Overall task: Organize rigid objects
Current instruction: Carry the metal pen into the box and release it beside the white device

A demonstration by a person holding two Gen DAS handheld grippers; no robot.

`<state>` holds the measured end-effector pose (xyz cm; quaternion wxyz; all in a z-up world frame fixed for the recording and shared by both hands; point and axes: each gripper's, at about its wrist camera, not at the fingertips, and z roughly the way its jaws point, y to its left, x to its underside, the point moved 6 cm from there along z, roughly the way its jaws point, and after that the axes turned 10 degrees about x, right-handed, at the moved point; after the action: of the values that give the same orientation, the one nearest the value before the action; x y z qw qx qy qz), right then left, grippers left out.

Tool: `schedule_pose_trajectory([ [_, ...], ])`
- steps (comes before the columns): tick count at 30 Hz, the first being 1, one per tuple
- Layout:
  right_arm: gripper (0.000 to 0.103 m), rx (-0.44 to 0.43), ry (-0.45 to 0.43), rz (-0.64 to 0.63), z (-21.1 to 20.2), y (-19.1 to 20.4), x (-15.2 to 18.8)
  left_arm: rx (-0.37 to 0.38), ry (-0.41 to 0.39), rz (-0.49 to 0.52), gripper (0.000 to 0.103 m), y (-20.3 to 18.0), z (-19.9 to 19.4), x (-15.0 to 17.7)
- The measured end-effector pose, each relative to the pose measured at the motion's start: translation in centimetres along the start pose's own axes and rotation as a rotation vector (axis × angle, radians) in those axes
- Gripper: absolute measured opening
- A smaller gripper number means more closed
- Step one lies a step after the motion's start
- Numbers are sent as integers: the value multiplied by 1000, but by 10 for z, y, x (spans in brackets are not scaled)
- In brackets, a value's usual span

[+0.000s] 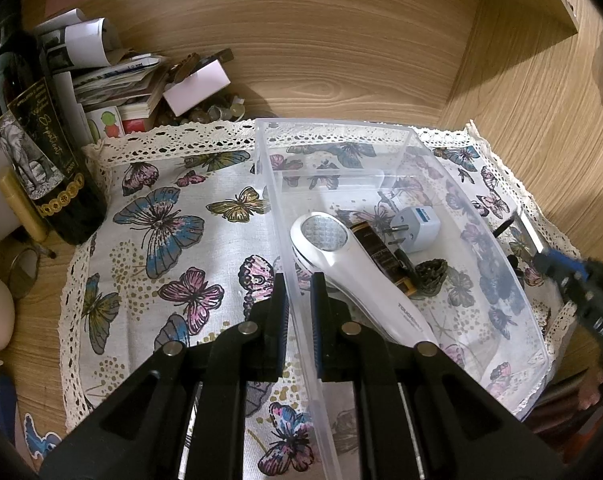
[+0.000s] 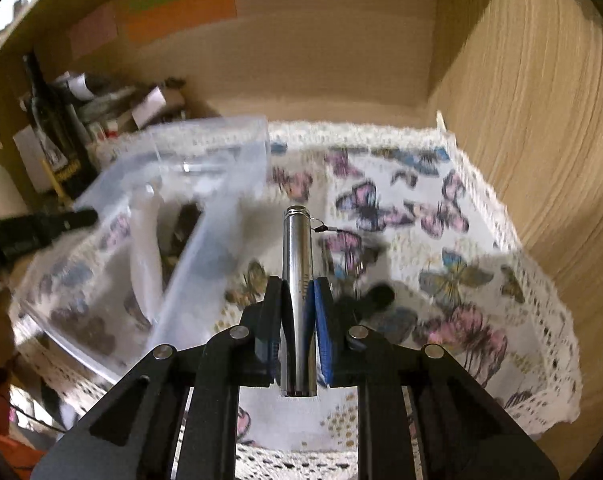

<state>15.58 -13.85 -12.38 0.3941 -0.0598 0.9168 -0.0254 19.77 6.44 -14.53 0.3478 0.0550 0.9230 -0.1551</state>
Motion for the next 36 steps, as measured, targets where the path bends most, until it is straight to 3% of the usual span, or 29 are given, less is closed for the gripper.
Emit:
schedule_pose_trajectory([
  [8,14,-7,-150,-9,-19,12,-45,-1,-2,-2,9,0,0,-1],
  [16,14,-96,-191,-63,-19,45,-72,0,-2,-1,9,1,1,-1],
  [22,14,-183,-151,-126,-11,74,-76,0,-2,0,9,1,1,-1],
  [29,14,-197,-64,-229,9,97,-67,2,-3,-1,9,1,1,-1],
  [36,14,-183,89,-368,42,113,-42,5,-5,-1,9,1,1,-1],
])
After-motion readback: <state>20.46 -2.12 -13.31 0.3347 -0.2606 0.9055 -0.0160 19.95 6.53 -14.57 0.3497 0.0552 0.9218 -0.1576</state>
